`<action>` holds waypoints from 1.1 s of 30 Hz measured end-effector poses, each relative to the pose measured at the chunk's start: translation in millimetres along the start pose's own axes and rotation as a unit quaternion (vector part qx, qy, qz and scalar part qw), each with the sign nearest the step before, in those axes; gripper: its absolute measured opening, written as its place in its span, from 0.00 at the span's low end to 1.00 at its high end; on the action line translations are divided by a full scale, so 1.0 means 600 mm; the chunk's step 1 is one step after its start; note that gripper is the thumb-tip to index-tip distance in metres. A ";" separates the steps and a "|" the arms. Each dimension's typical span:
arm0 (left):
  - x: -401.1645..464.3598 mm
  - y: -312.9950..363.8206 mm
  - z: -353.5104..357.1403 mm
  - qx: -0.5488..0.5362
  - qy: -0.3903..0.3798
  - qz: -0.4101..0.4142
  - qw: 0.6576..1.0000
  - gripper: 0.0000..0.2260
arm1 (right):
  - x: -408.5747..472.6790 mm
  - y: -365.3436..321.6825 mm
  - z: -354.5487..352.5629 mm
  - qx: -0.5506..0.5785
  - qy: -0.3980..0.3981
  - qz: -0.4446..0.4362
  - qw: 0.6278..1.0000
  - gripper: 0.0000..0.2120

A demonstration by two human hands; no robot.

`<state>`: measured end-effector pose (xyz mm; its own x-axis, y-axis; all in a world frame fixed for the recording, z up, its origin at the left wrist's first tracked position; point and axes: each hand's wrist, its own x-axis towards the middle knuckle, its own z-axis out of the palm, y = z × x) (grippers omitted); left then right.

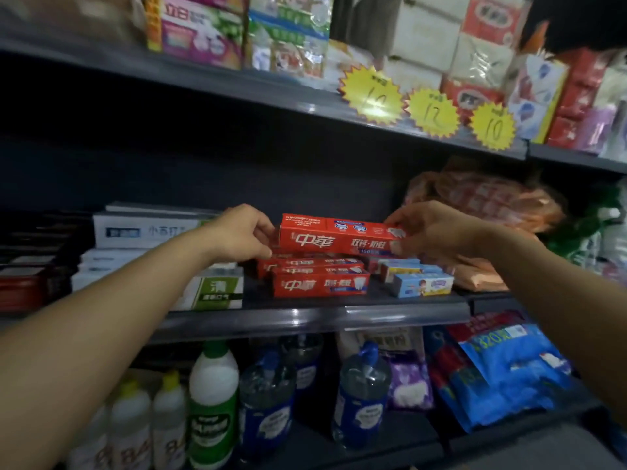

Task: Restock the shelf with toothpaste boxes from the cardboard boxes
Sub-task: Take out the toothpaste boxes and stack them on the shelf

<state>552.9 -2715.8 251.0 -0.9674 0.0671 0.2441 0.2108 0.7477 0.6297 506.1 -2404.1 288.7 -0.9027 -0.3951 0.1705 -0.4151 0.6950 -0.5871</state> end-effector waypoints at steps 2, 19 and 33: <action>0.008 -0.009 -0.010 -0.007 0.005 -0.011 1.000 0.12 | 0.026 -0.004 0.001 0.019 -0.014 0.011 1.000 0.18; 0.098 0.027 0.022 -0.013 0.131 -0.138 0.982 0.23 | 0.236 0.108 -0.038 0.165 -0.167 -0.007 0.972 0.21; 0.147 -0.037 0.020 0.012 0.104 -0.148 0.983 0.22 | 0.298 0.128 0.027 0.261 -0.133 0.097 0.951 0.24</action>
<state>461.1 -2718.6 249.4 -0.9355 -0.2911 0.2003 -0.0816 0.7295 0.6791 314.5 -2430.9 261.4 -0.8667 -0.4766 -0.1473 -0.0675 0.4047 -0.9119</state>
